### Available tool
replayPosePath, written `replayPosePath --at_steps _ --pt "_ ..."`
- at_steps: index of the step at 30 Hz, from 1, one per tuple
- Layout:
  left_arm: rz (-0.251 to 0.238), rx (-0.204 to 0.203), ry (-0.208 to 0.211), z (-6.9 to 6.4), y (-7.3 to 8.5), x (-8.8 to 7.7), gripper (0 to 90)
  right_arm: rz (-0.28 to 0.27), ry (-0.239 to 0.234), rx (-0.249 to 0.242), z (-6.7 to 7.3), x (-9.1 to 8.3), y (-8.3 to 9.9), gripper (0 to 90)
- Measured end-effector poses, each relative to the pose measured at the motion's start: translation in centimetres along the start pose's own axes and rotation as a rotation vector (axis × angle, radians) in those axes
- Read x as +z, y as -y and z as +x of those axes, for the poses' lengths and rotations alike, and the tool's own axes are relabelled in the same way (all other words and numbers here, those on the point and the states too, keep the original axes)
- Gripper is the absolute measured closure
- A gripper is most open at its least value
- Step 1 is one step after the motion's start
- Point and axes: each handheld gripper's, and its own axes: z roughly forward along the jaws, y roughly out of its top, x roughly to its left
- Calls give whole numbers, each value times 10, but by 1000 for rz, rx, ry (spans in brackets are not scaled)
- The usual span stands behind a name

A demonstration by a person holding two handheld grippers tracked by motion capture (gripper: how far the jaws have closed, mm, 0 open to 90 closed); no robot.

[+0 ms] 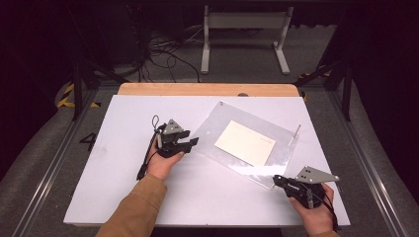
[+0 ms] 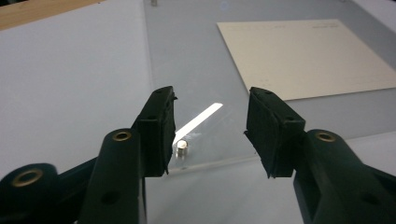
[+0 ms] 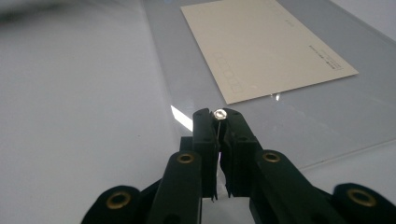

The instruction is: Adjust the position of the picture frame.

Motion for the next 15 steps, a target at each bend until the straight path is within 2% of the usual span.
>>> replayPosePath --at_steps 3,8,15 --pt "39 2 0 4 1 9 572 -1 0 -1 0 0 0 842" --pt "64 -13 18 7 3 20 605 -4 -1 -2 0 0 1 842" --pt "128 7 -5 10 7 25 662 -3 4 -5 0 -1 1 841"
